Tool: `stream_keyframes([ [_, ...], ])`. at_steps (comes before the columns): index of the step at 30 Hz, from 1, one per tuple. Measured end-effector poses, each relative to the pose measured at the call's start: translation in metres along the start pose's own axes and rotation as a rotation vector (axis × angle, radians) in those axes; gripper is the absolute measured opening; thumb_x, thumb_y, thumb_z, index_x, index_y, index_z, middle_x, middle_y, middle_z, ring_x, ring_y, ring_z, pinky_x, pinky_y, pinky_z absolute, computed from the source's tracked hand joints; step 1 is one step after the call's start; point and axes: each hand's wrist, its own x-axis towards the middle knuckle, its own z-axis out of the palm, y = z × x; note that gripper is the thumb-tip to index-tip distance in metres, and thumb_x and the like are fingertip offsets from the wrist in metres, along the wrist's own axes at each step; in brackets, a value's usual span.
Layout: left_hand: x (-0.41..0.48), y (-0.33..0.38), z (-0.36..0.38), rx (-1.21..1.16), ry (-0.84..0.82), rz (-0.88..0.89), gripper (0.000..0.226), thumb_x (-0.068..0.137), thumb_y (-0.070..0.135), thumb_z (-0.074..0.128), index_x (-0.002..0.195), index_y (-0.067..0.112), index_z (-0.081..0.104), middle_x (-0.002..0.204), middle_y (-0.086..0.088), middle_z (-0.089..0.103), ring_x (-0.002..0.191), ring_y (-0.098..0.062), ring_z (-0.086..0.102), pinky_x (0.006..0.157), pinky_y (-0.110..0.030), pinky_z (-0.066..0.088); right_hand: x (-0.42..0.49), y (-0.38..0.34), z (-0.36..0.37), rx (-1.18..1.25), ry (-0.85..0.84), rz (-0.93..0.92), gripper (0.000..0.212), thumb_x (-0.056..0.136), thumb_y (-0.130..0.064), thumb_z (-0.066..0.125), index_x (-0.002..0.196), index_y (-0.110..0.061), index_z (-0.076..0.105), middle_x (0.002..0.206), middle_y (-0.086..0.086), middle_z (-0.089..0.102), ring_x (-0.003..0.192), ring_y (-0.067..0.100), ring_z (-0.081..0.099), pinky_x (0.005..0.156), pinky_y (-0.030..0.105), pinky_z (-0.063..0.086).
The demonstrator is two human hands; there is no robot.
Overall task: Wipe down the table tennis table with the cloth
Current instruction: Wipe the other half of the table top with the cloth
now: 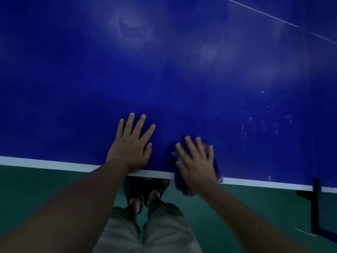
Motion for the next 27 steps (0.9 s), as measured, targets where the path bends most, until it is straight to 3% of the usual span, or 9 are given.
stream_keyframes([
  [3,0.001,0.000,0.001,-0.001,0.004,0.001,0.064,0.097,0.050,0.023,0.156,0.026,0.030,0.166,-0.012,0.016,0.154,-0.036,0.002,0.121,-0.061,0.005,0.047,0.053,-0.019,0.085,-0.074,0.310,0.058,0.105,-0.057,0.022,0.159,-0.041,0.013,0.170,-0.004,-0.006,0.155,0.025,-0.012,0.121,0.064,-0.001],
  [6,-0.001,-0.001,0.000,0.013,0.002,-0.001,0.063,0.098,0.050,0.022,0.157,0.028,0.029,0.167,-0.012,0.015,0.154,-0.036,0.002,0.121,-0.062,0.004,0.056,0.043,-0.019,0.154,0.041,0.431,0.059,0.106,-0.055,0.021,0.160,-0.034,0.020,0.170,-0.003,0.001,0.156,0.023,-0.003,0.122,0.060,0.005],
  [8,-0.001,-0.001,-0.002,0.044,0.007,0.029,0.060,0.100,0.050,0.021,0.157,0.032,0.028,0.167,-0.011,0.015,0.153,-0.038,0.004,0.120,-0.064,0.006,0.030,0.013,-0.007,0.141,0.083,0.391,0.058,0.105,-0.053,0.023,0.158,-0.030,0.030,0.169,0.000,0.014,0.155,0.026,0.010,0.121,0.059,0.013],
  [11,0.000,0.003,-0.003,0.125,-0.007,0.211,0.058,0.102,0.054,0.018,0.154,0.033,0.032,0.165,-0.009,0.022,0.152,-0.037,0.015,0.118,-0.067,0.011,-0.025,-0.015,0.010,0.101,0.072,0.203,0.057,0.102,-0.052,0.029,0.152,-0.028,0.041,0.164,0.002,0.031,0.150,0.030,0.027,0.115,0.059,0.023],
  [15,0.006,0.006,-0.010,0.174,-0.044,0.297,0.060,0.100,0.053,0.022,0.151,0.029,0.043,0.160,-0.013,0.034,0.148,-0.040,0.028,0.117,-0.064,0.021,-0.002,0.045,0.000,-0.003,-0.024,-0.012,0.058,0.103,-0.057,0.019,0.156,-0.036,0.029,0.168,-0.003,0.018,0.155,0.028,0.015,0.119,0.060,0.019],
  [18,0.009,0.015,-0.009,0.146,-0.029,0.245,0.060,0.095,0.049,0.032,0.147,0.024,0.049,0.156,-0.017,0.039,0.144,-0.043,0.033,0.116,-0.065,0.024,0.051,0.098,-0.019,0.080,-0.009,0.230,0.056,0.105,-0.056,0.020,0.159,-0.039,0.020,0.170,-0.006,0.005,0.156,0.023,-0.001,0.122,0.056,0.007],
  [22,0.022,0.059,-0.005,0.055,-0.025,0.077,0.066,0.092,0.045,0.031,0.150,0.018,0.045,0.160,-0.015,0.033,0.149,-0.036,0.026,0.119,-0.064,0.017,0.050,0.091,-0.011,0.141,0.170,0.357,0.058,0.104,-0.052,0.025,0.156,-0.027,0.037,0.164,0.005,0.029,0.148,0.032,0.026,0.116,0.058,0.021],
  [25,0.044,0.099,-0.001,-0.032,-0.024,-0.072,0.069,0.095,0.048,0.023,0.157,0.020,0.030,0.166,-0.011,0.019,0.154,-0.030,0.010,0.122,-0.060,0.005,0.000,0.071,0.005,0.114,0.213,0.270,0.056,0.100,-0.047,0.036,0.147,-0.020,0.050,0.147,0.012,0.049,0.130,0.034,0.042,0.107,0.057,0.034],
  [27,0.064,0.120,0.000,-0.083,-0.003,-0.155,0.069,0.095,0.048,0.024,0.158,0.020,0.025,0.166,-0.010,0.017,0.154,-0.030,0.008,0.122,-0.060,0.004,-0.023,0.076,0.014,0.092,0.209,0.151,0.054,0.099,-0.046,0.039,0.145,-0.020,0.052,0.139,0.010,0.050,0.125,0.032,0.044,0.105,0.056,0.036],
])
